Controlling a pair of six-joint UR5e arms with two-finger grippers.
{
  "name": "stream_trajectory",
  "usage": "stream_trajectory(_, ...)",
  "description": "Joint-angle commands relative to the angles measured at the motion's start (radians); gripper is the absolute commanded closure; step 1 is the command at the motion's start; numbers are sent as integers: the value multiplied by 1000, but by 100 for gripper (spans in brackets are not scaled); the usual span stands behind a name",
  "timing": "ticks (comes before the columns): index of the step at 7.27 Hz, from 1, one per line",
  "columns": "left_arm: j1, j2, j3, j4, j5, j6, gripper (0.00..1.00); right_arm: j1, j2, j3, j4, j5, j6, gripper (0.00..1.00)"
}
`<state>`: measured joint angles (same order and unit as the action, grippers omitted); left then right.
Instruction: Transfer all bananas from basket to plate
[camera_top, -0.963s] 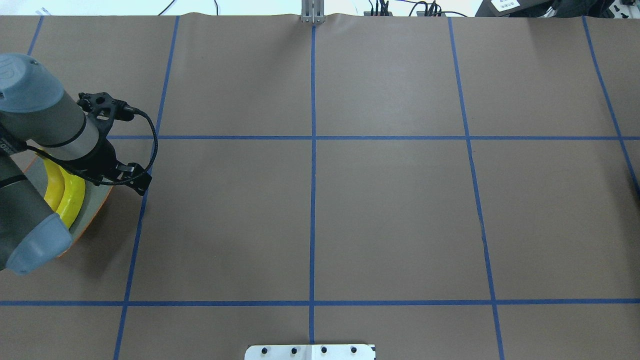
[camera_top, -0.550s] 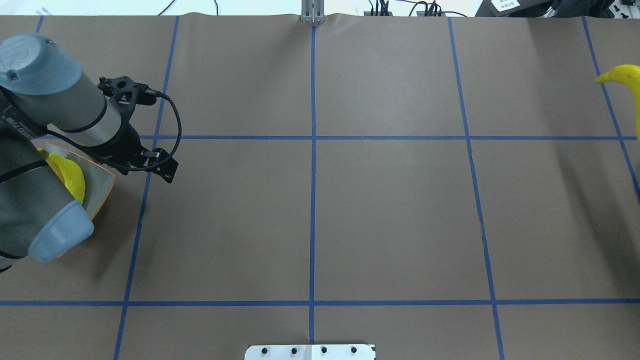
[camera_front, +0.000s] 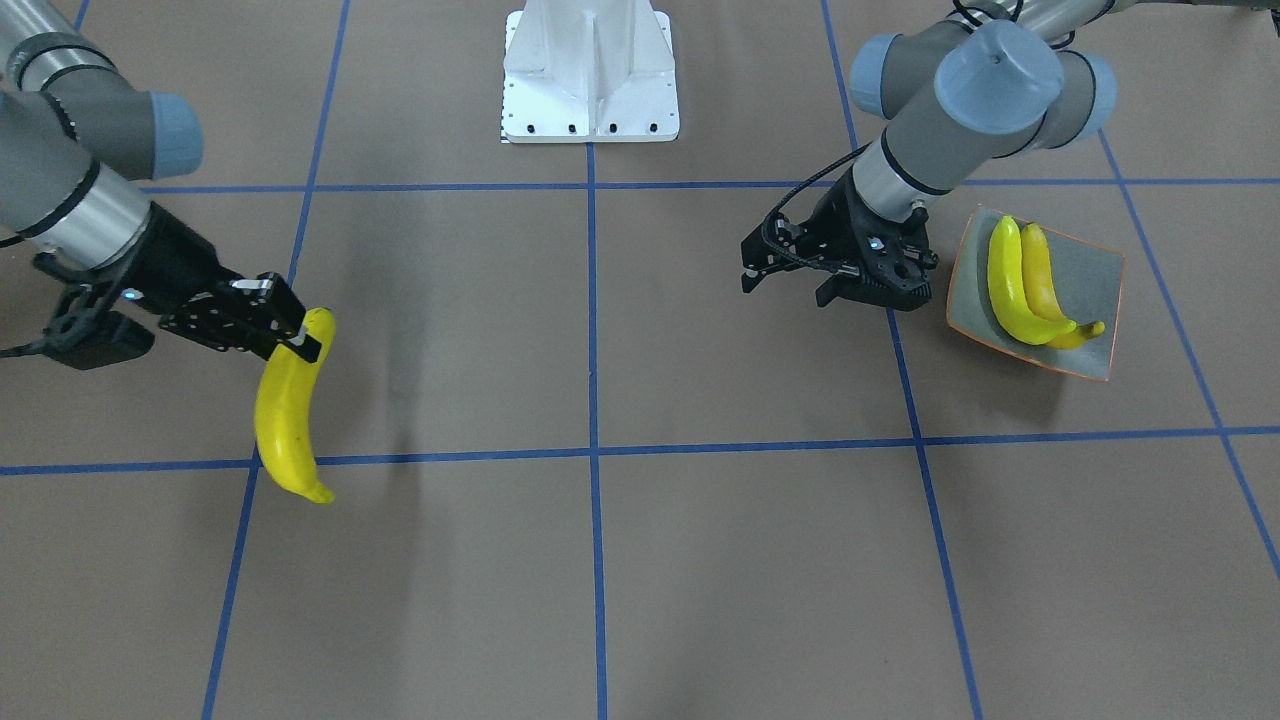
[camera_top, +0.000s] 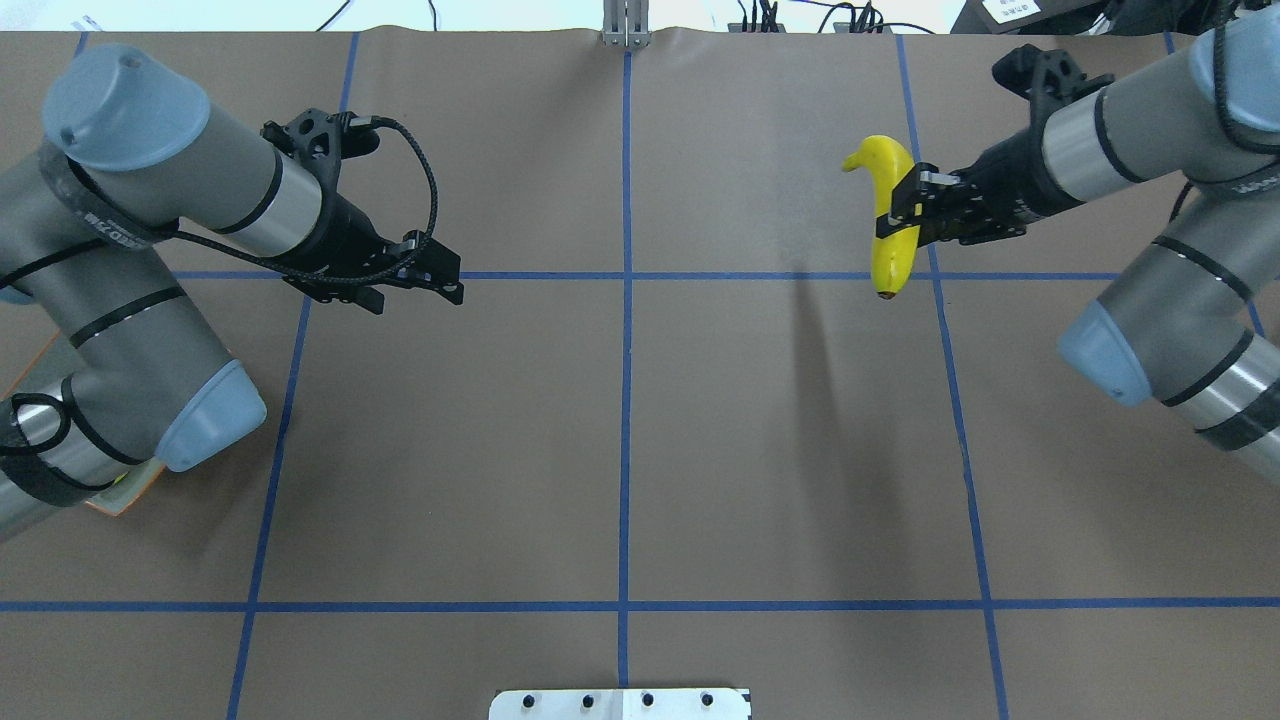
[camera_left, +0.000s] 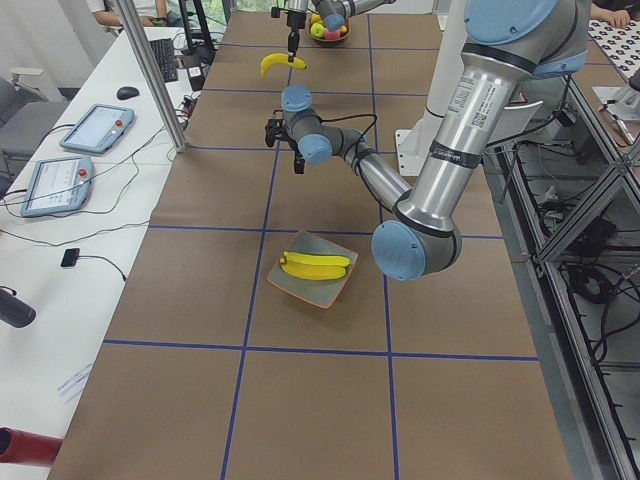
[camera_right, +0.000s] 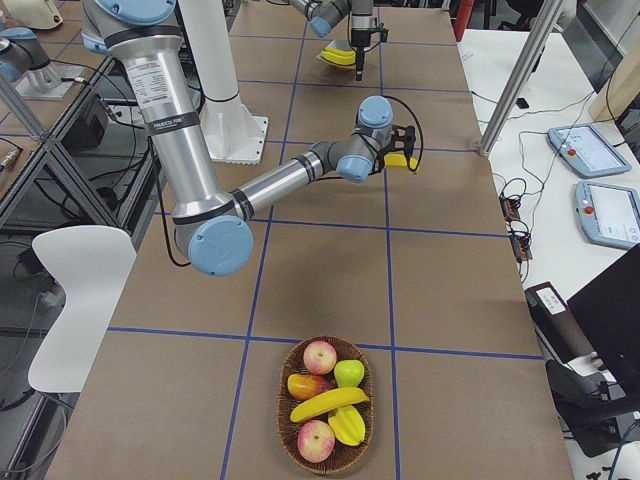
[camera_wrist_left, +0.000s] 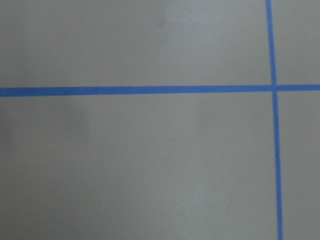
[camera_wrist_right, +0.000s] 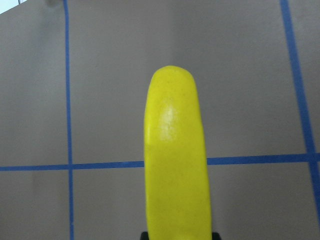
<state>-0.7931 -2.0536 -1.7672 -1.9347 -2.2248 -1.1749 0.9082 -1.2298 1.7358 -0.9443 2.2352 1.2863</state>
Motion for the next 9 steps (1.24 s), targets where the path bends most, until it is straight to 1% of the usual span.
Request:
stream_trajectory(1, 14, -89, 114, -231, -3, -180, 1, -147, 33, 57, -1, -155, 118, 100)
stream_trajectory(2, 21, -146, 186, -344, -3, -290, 1, -167, 35, 74, 1, -163, 199, 100)
stream_trajectory(3, 29, -180, 224, -415, -3, -345, 1, -187, 33, 100, 1, -163, 235, 100)
stream_trajectory(4, 32, -210, 233, -441, -3, -395, 1, -234, 21, 134, 2, -199, 258, 100)
stream_trajectory(5, 49, -244, 247, -443, -1, -422, 1, -282, 24, 168, 1, -257, 261, 100)
stream_trajectory(7, 99, -270, 267, -476, 10, -471, 1, -308, 23, 205, 1, -281, 262, 100)
stream_trajectory(9, 121, -283, 273, -524, 30, -588, 1, -311, 30, 209, 2, -310, 251, 100)
